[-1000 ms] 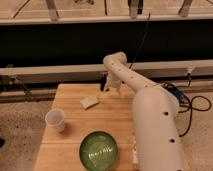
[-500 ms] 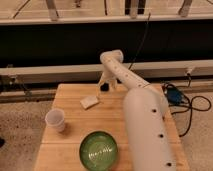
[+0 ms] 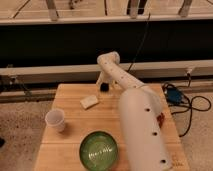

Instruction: Place the eraser on the white sponge

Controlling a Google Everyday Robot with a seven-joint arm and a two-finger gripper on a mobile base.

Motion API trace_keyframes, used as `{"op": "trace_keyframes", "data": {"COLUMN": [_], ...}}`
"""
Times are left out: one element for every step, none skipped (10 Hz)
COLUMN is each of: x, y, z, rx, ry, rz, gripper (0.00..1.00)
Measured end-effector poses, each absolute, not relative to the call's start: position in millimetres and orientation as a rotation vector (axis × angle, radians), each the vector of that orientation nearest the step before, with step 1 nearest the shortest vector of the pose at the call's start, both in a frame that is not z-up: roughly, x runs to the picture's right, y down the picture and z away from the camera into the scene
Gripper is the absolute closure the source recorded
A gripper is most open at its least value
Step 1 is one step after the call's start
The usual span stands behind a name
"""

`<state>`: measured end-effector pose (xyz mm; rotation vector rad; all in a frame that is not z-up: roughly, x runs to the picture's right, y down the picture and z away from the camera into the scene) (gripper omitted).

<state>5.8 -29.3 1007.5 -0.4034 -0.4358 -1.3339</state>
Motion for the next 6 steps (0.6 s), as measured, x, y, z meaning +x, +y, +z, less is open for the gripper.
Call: {"op": "trace_keyframes", "data": {"x": [3.2, 2.9, 5.3, 5.8, 5.6, 4.0], "y": [-29.6, -30.7, -31.5, -30.7, -31.8, -32.5], "z": [1012.2, 1015.6, 1022.0, 1027.4, 1031.9, 1036.8], "rx": [-0.400, -0.393, -0.383, -0.376, -0.368, -0.361], "ry": [-0.428, -0.419, -0.404, -0.399, -0.393, -0.389], "rz": [-1.345, -1.351, -1.357, -1.360, -1.361, -1.364], "gripper": [0.20, 0.20, 0.20, 0.20, 0.20, 0.20]}}
